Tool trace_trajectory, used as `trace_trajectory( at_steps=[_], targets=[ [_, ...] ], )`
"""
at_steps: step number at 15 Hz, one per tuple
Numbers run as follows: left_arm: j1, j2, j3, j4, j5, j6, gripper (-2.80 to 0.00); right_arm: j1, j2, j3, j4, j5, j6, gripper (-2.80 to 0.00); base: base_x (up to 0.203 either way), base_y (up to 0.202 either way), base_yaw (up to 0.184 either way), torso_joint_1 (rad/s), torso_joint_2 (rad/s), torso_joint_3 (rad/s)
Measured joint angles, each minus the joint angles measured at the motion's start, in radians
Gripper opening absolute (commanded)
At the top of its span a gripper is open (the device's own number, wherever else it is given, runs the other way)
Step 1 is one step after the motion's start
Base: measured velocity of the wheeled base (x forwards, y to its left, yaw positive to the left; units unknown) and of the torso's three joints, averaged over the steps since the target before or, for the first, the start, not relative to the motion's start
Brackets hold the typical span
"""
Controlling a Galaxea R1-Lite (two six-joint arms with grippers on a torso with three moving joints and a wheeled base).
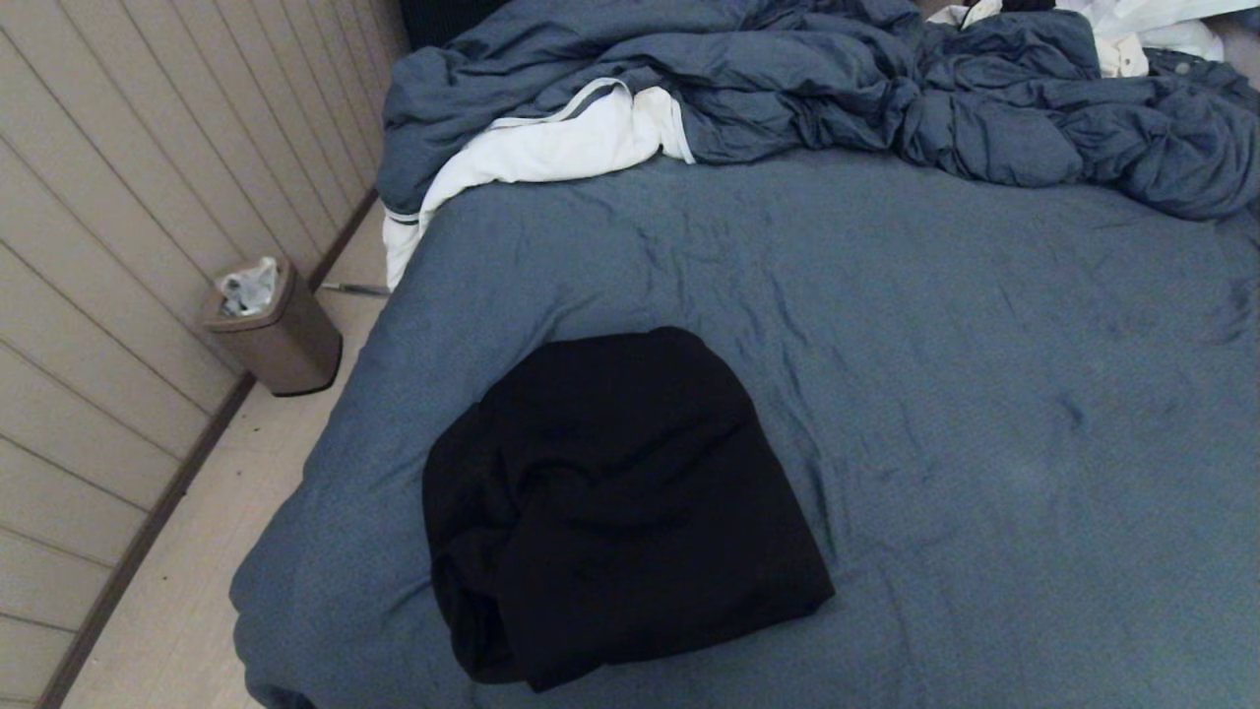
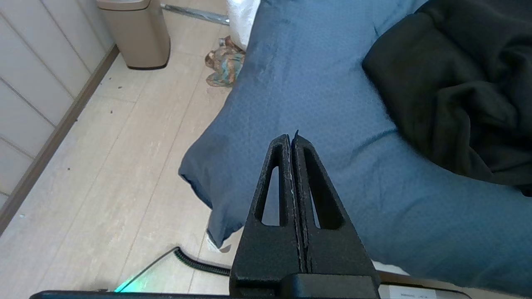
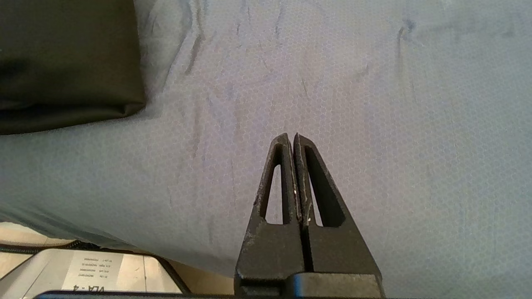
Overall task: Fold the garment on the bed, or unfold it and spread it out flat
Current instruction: Unfold the black sweatshirt
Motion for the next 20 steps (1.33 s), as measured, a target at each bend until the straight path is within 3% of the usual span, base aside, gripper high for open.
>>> trace_trajectory(
  at_steps=[3,7,11,14,17,20],
  targets=[
    [-0.001,0.000,0.000,0.000,0.000,0.000,-2.80,0.000,0.005,-0.039,0.054,0.004,-0.003,-2.80,0.000,0.000,0.000,0.000,0.00,0.000],
    [-0.001,0.000,0.000,0.000,0.000,-0.001,-2.80,0.004,0.125,-0.309,0.160,0.006,-0.003,-2.80,0.000,0.000,0.000,0.000,0.00,0.000],
    [-0.001,0.000,0.000,0.000,0.000,-0.002,-2.80,0.046,0.446,-0.626,0.179,0.005,0.021,-2.80,0.000,0.000,0.000,0.000,0.00,0.000],
    [0.000,0.000,0.000,-0.001,0.002,-0.005,-2.80,0.102,0.773,-0.937,0.201,0.000,0.078,-2.80,0.000,0.000,0.000,0.000,0.00,0.000],
    [-0.001,0.000,0.000,-0.001,0.002,-0.005,-2.80,0.236,1.104,-1.320,0.298,-0.029,0.150,-2.80,0.000,0.000,0.000,0.000,0.00,0.000],
    [0.000,0.000,0.000,-0.001,0.000,-0.005,-2.80,0.448,1.398,-1.623,0.448,-0.135,0.204,-2.80,0.000,0.000,0.000,0.000,0.00,0.000]
  ],
)
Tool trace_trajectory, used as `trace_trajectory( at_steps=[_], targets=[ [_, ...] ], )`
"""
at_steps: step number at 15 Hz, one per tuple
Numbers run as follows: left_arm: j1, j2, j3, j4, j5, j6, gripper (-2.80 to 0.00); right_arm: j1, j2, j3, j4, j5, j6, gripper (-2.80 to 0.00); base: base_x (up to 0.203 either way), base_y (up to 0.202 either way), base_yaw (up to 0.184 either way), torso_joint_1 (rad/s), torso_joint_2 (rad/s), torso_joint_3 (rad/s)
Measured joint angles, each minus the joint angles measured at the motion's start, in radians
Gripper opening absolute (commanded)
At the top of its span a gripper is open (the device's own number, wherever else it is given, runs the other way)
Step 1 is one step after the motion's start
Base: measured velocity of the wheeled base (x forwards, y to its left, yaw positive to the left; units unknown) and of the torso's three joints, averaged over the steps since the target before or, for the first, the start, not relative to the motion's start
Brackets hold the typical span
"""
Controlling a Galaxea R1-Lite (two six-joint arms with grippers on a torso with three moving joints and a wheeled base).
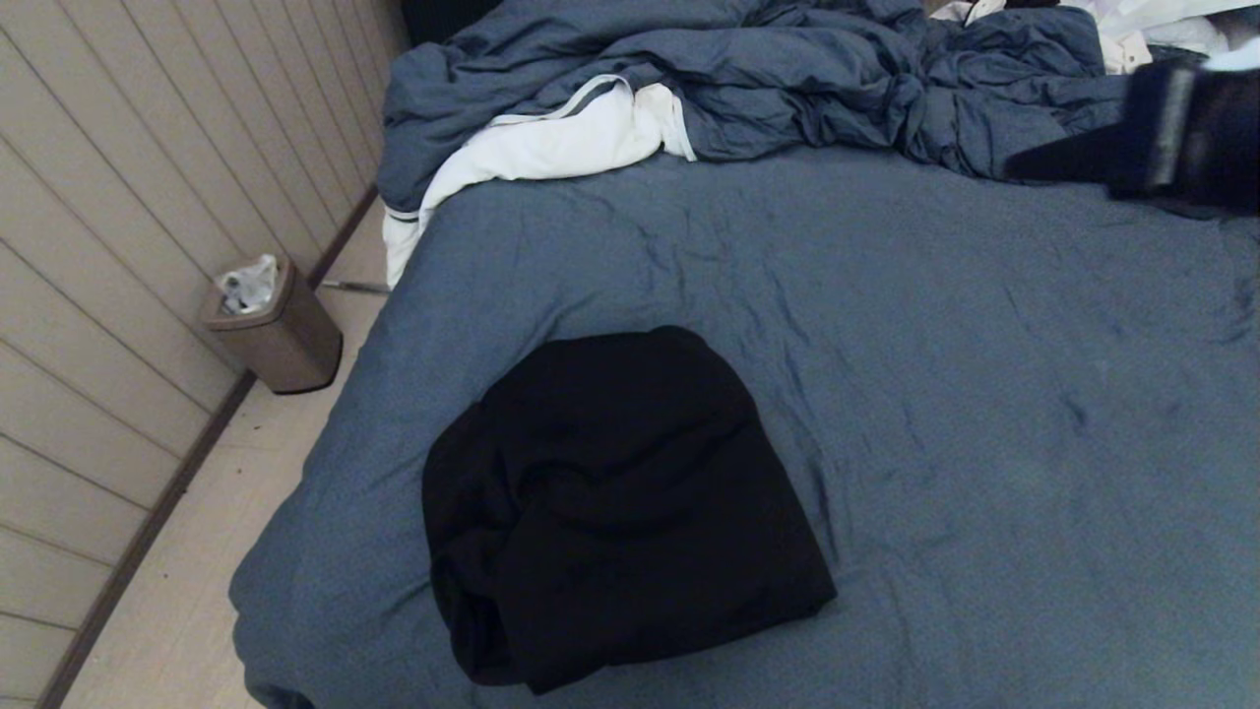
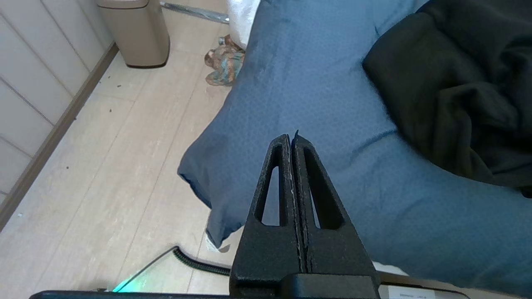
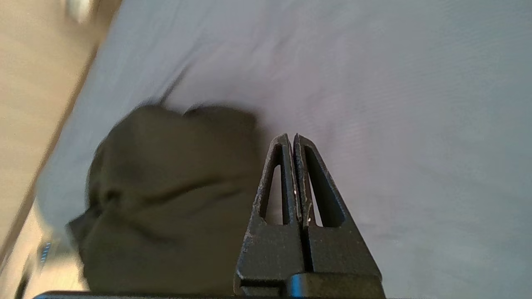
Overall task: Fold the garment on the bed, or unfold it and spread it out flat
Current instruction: Unfold the black sweatshirt
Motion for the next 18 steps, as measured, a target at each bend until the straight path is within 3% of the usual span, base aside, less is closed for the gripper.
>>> trace_trajectory(
  at_steps=[3,6,7,10,18],
  targets=[
    [-0.001,0.000,0.000,0.000,0.000,0.001,-2.80,0.181,0.222,-0.172,0.154,-0.081,0.015,-2.80,0.000,0.000,0.000,0.000,0.00,0.000],
    [-0.001,0.000,0.000,0.000,-0.001,0.002,-2.80,0.326,0.370,-0.212,0.198,-0.165,-0.030,-2.80,0.000,0.000,0.000,0.000,0.00,0.000],
    [-0.001,0.000,0.000,0.000,-0.001,0.002,-2.80,0.364,0.405,-0.214,0.199,-0.195,-0.036,0.00,0.000,0.000,0.000,0.000,0.00,0.000],
    [-0.001,0.000,0.000,0.000,-0.003,0.003,-2.80,0.457,0.490,-0.209,0.194,-0.286,-0.046,0.00,0.000,0.000,0.000,0.000,0.00,0.000],
    [-0.001,0.000,0.000,0.001,-0.002,0.003,-2.80,0.609,0.579,-0.184,0.193,-0.337,-0.063,0.00,0.000,0.000,0.000,0.000,0.00,0.000]
  ],
)
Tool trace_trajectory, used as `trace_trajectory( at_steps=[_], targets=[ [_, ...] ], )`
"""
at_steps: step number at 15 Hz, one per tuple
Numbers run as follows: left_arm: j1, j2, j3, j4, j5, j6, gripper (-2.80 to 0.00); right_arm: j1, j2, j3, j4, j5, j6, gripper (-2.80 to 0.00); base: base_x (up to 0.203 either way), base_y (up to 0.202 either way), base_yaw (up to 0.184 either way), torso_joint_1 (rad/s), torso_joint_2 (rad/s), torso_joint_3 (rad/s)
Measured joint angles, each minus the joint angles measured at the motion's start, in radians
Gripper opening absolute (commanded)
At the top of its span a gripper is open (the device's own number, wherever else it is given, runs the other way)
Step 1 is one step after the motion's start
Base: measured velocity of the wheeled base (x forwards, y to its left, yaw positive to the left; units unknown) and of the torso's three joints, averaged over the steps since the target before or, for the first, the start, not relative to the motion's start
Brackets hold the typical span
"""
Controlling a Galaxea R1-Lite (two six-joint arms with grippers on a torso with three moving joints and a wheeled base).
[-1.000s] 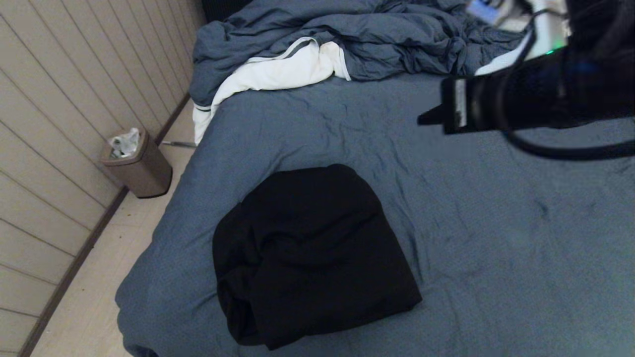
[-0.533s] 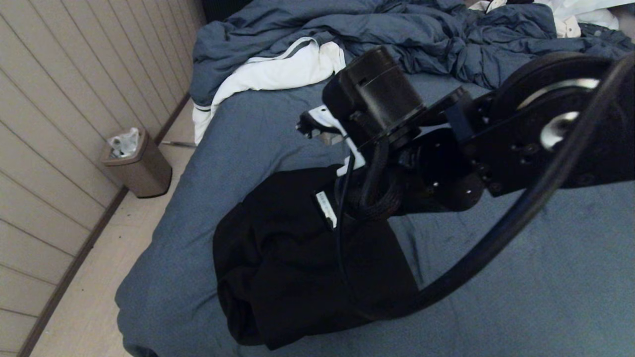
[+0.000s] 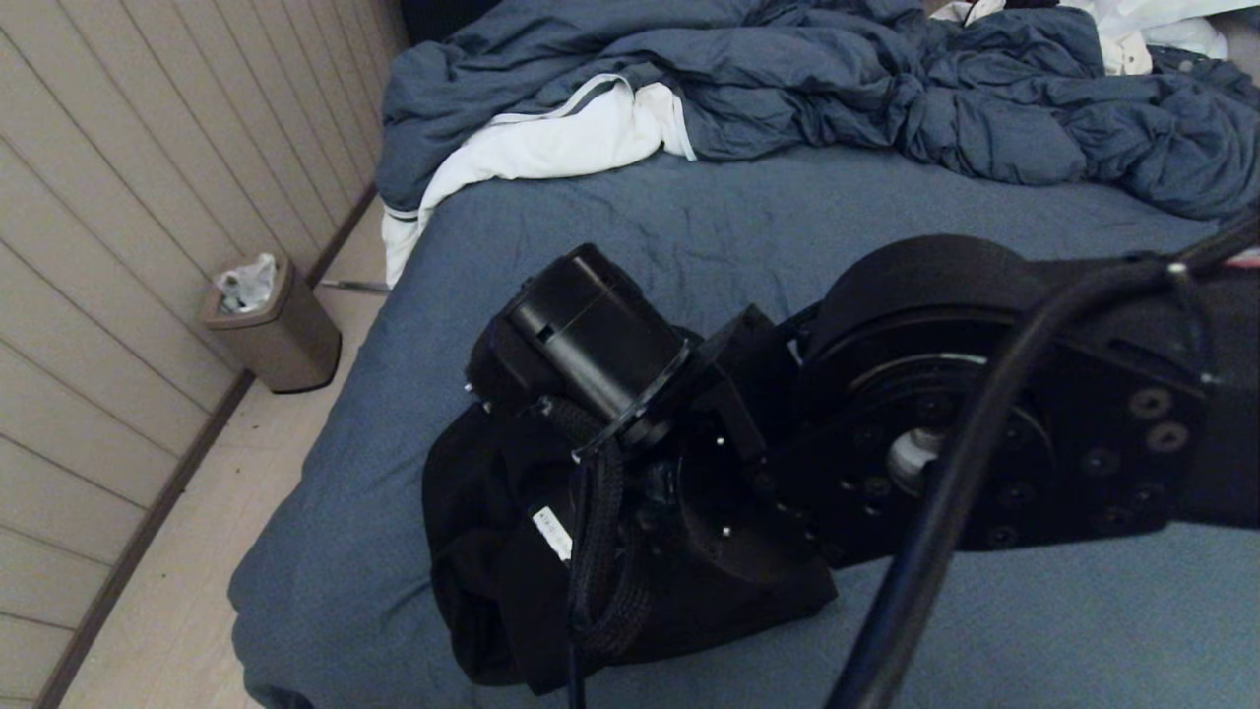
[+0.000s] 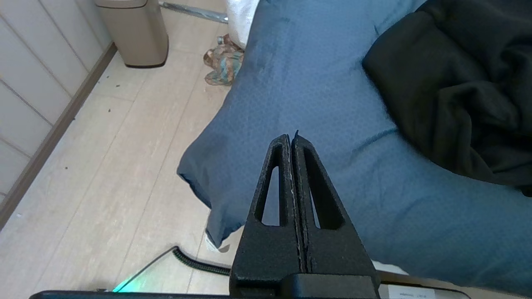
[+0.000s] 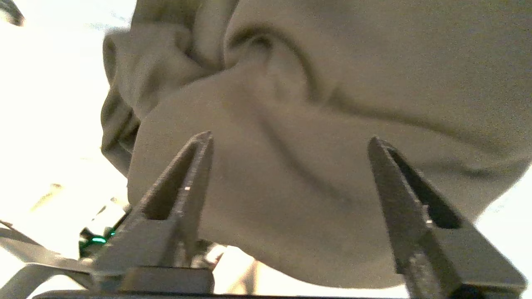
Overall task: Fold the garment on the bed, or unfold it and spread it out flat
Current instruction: Unfold the black sweatshirt
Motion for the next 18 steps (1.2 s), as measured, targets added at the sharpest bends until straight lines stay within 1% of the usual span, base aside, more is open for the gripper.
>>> trace_trajectory(
  at_steps=[3,4,5,8,11,15,18],
  targets=[
    [0.001,0.000,0.000,0.000,-0.001,0.000,-2.80,0.024,0.026,0.017,0.004,-0.112,-0.030,0.00,0.000,0.000,0.000,0.000,0.00,0.000],
    [0.000,0.000,0.000,0.000,-0.001,0.000,-2.80,0.028,0.040,0.024,0.002,-0.141,-0.036,0.00,0.000,0.000,0.000,0.000,0.00,0.000],
    [0.000,0.000,0.000,0.000,-0.001,-0.001,-2.80,0.028,0.055,0.029,0.000,-0.153,-0.037,0.00,0.000,0.000,0.000,0.000,0.00,0.000],
    [0.000,0.000,0.000,0.000,-0.001,-0.001,-2.80,0.022,0.109,0.024,-0.013,-0.161,-0.030,0.00,0.000,0.000,0.000,0.000,0.00,0.000],
    [0.001,0.000,0.000,0.000,-0.001,-0.002,-2.80,0.002,0.164,0.016,-0.058,-0.163,-0.035,0.00,0.000,0.000,0.000,0.000,0.00,0.000],
    [0.000,0.000,0.000,0.000,-0.001,-0.002,-2.80,-0.039,0.209,-0.001,-0.063,-0.163,-0.035,0.00,0.000,0.000,0.000,0.000,0.00,0.000],
    [0.000,0.000,0.000,0.000,-0.001,-0.001,-2.80,-0.055,0.245,-0.016,-0.064,-0.162,-0.035,0.00,0.000,0.000,0.000,0.000,0.00,0.000]
  ],
)
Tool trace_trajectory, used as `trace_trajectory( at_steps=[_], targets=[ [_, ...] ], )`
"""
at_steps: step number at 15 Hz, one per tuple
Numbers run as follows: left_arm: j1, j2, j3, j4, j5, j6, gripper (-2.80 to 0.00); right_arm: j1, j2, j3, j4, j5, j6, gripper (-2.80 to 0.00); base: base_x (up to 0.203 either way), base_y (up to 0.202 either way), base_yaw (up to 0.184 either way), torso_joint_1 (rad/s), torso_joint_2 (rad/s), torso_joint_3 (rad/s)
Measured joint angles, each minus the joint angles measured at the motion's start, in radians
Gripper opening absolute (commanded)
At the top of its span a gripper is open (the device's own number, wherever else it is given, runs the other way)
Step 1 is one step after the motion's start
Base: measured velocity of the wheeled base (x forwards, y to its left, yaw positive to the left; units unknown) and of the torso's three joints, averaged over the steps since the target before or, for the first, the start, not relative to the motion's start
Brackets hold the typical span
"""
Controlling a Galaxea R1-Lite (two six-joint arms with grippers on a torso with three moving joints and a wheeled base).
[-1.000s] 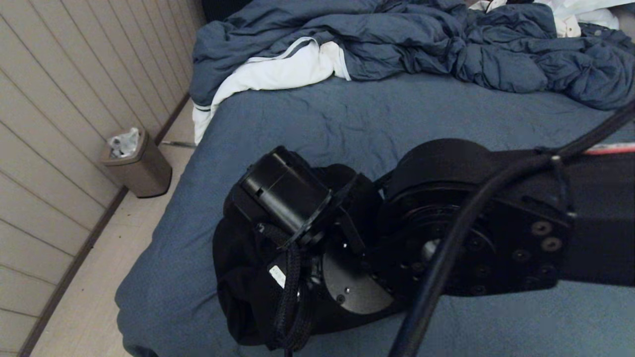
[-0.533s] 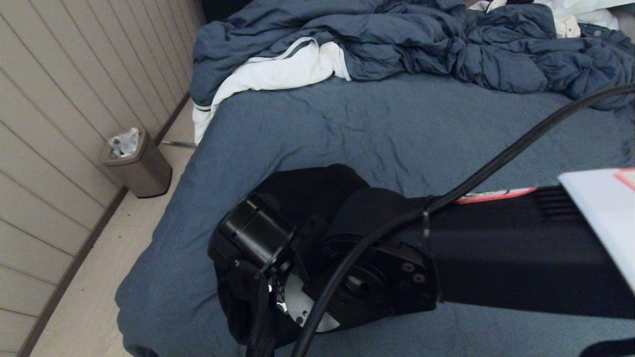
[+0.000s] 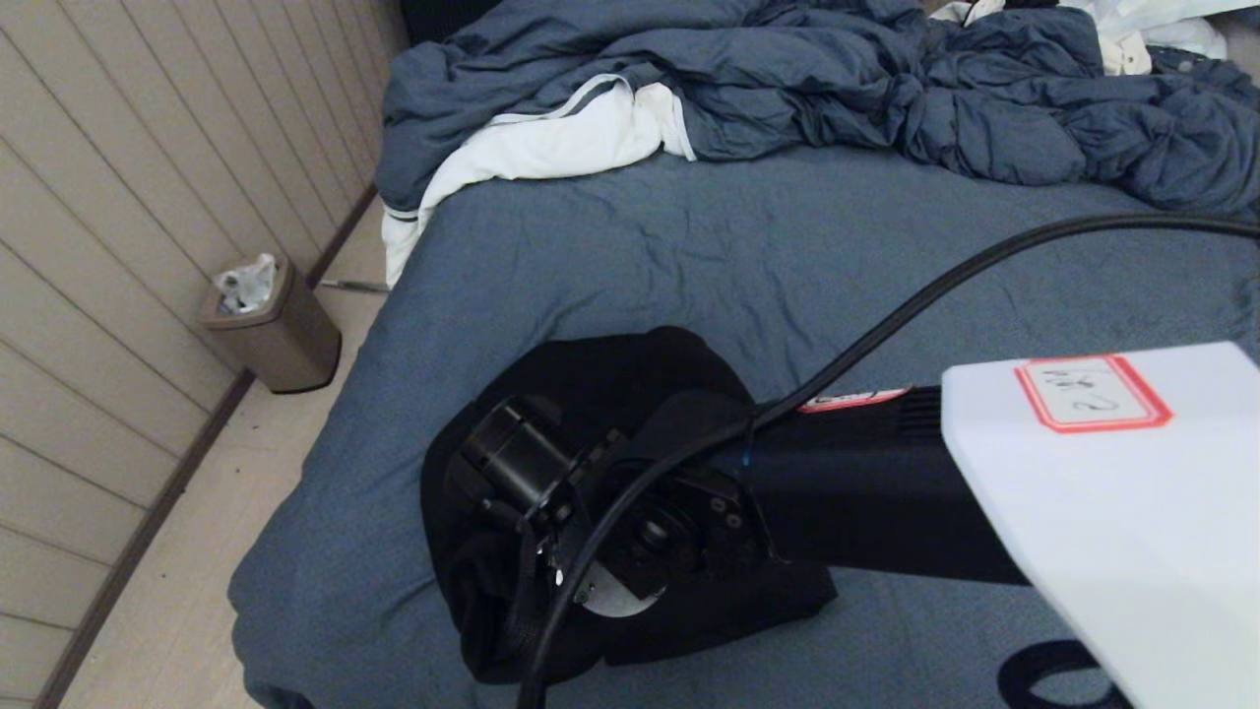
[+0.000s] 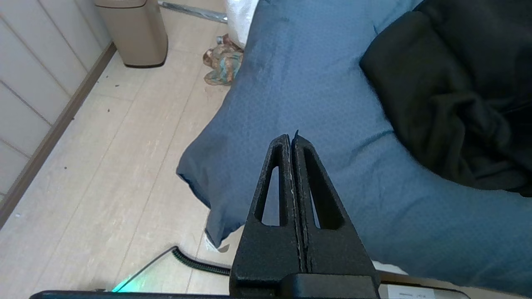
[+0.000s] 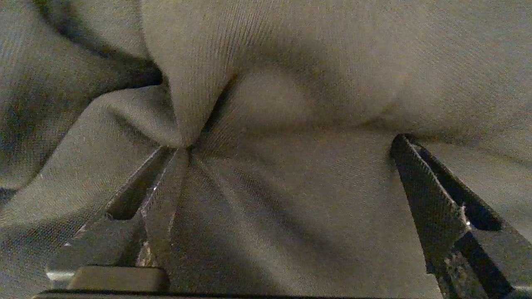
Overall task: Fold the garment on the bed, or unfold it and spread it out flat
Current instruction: Unfold the black sweatshirt
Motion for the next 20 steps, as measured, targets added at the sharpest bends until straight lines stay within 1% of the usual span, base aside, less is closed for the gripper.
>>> trace_trajectory(
  at_steps=[8,13,16,19,20],
  targets=[
    [0.000,0.000,0.000,-0.001,0.000,-0.002,-2.80,-0.020,0.050,-0.062,0.003,0.001,0.006,0.00,0.000,0.000,0.000,0.000,0.00,0.000],
    [0.000,0.000,0.000,-0.001,0.000,-0.002,-2.80,-0.023,0.046,-0.061,0.001,0.001,0.011,0.00,0.000,0.000,0.000,0.000,0.00,0.000],
    [0.000,0.000,0.000,-0.001,0.000,-0.002,-2.80,-0.020,0.041,-0.050,0.001,-0.014,0.009,0.00,0.000,0.000,0.000,0.000,0.00,0.000],
    [0.000,0.000,0.000,-0.001,0.000,-0.002,-2.80,-0.018,0.043,-0.041,0.003,-0.015,-0.005,0.00,0.000,0.000,0.000,0.000,0.00,0.000],
    [0.000,0.000,0.000,-0.001,0.000,-0.002,-2.80,-0.020,0.046,-0.039,0.004,-0.016,-0.005,-2.80,0.000,0.000,0.000,0.000,0.00,0.000]
  ],
)
